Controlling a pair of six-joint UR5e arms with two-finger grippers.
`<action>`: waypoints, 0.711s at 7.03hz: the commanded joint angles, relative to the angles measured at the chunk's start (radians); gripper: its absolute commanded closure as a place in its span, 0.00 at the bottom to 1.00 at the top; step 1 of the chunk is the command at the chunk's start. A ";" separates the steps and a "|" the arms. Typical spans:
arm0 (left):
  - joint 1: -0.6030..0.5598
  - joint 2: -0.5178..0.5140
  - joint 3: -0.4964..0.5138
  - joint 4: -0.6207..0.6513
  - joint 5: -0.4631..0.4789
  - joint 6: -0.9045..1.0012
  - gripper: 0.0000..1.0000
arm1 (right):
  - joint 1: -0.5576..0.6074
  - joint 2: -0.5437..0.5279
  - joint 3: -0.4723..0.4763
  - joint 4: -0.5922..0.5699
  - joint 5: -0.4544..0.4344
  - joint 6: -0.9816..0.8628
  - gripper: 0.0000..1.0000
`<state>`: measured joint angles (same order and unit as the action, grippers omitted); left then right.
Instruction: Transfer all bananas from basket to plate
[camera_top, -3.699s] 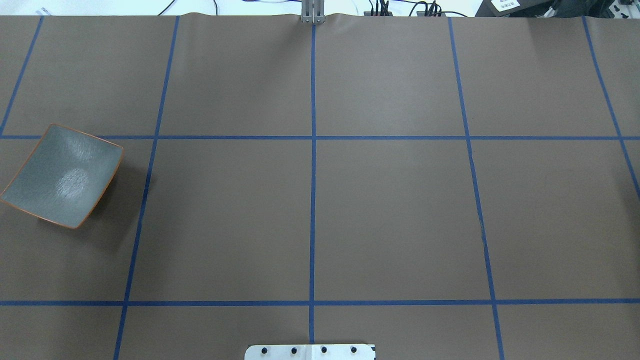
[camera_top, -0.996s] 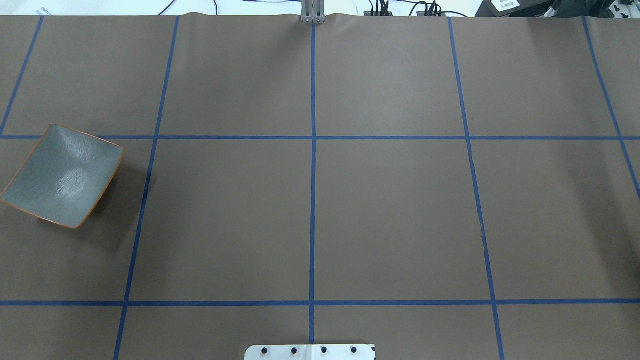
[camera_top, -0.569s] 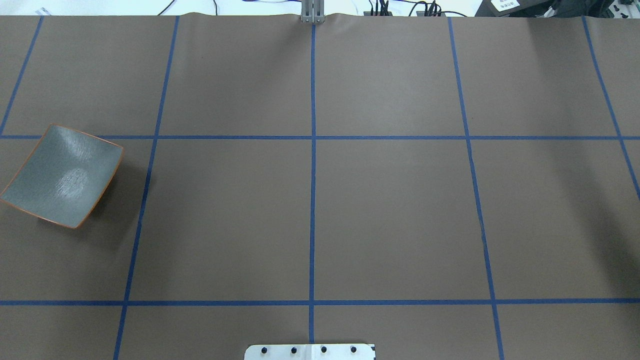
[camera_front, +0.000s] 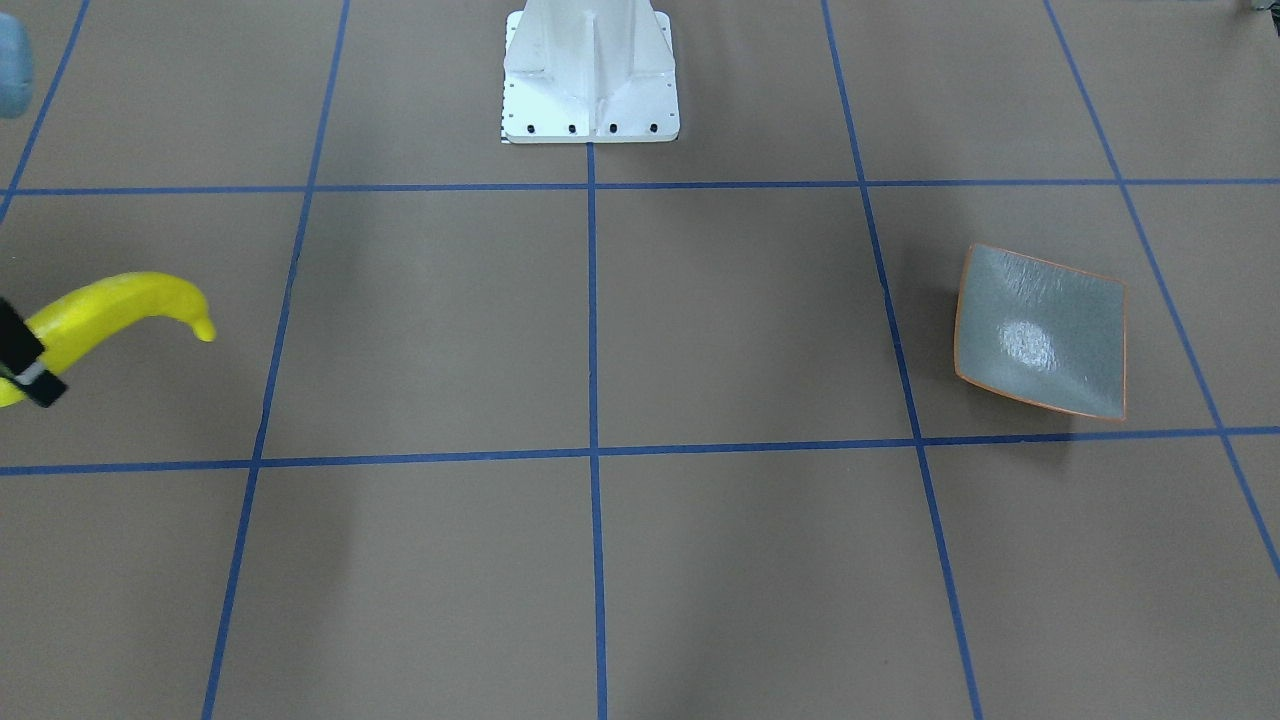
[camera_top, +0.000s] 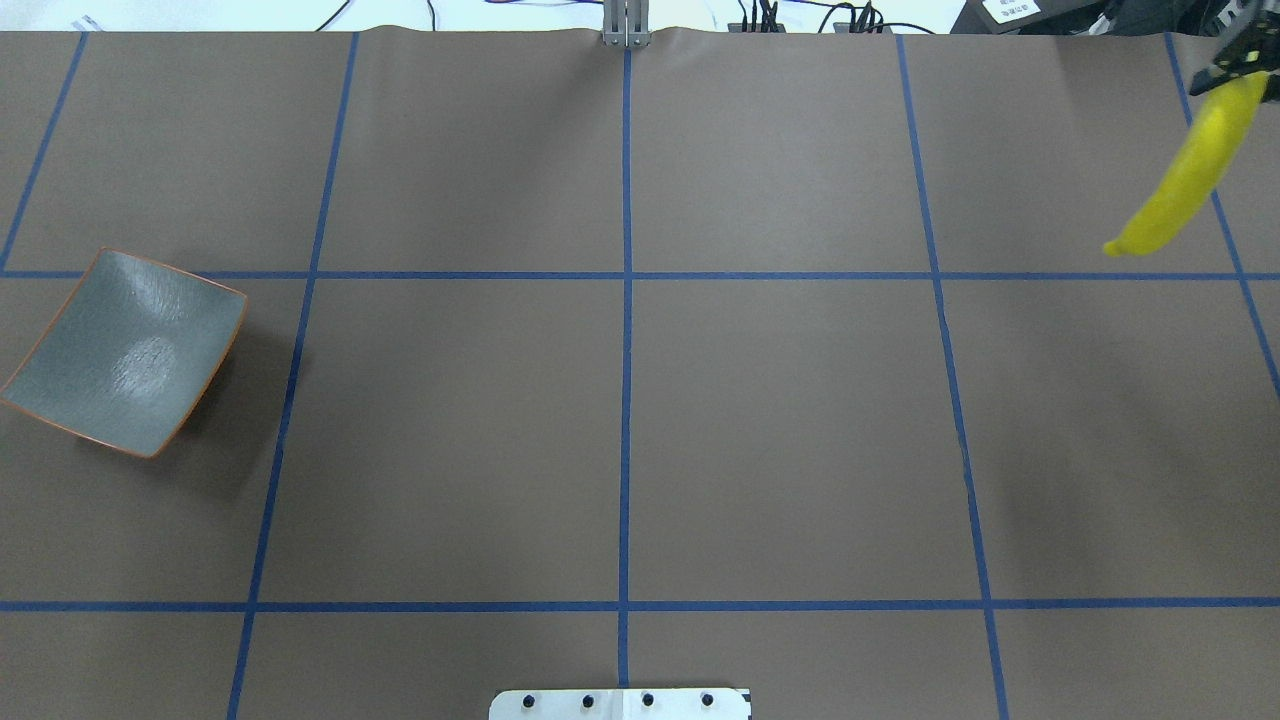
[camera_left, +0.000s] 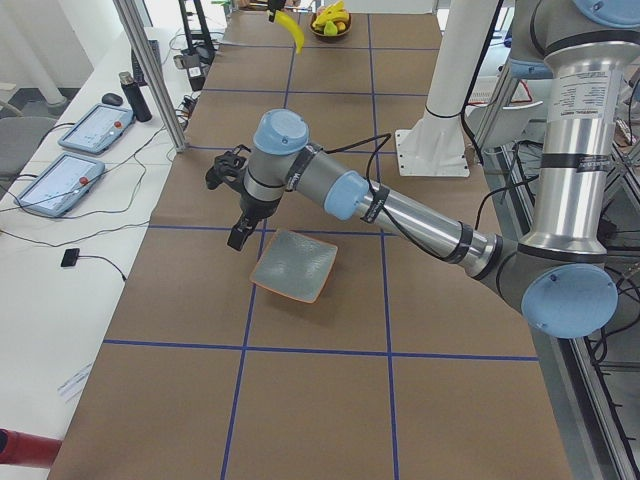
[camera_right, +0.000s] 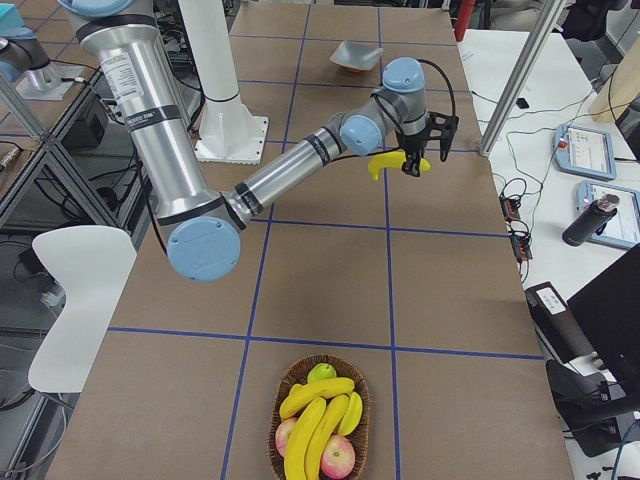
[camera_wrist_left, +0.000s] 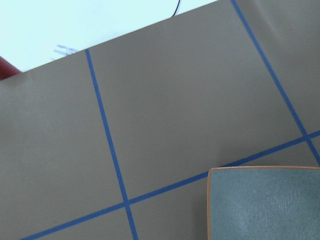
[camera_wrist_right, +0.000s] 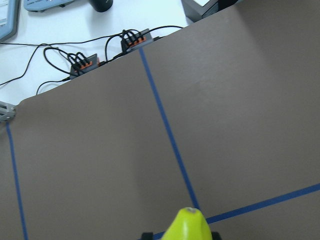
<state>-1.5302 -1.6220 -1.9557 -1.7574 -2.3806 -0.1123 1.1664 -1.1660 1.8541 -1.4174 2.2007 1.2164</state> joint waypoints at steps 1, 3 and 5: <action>0.059 -0.007 0.007 -0.266 -0.074 -0.172 0.00 | -0.154 0.119 0.011 0.000 -0.091 0.213 1.00; 0.191 -0.062 -0.003 -0.403 -0.075 -0.393 0.00 | -0.221 0.147 0.069 -0.003 -0.115 0.287 1.00; 0.244 -0.152 -0.003 -0.477 -0.075 -0.582 0.00 | -0.302 0.219 0.070 -0.002 -0.154 0.305 1.00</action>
<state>-1.3246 -1.7209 -1.9585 -2.1939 -2.4555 -0.5986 0.9122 -0.9896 1.9201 -1.4205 2.0678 1.5103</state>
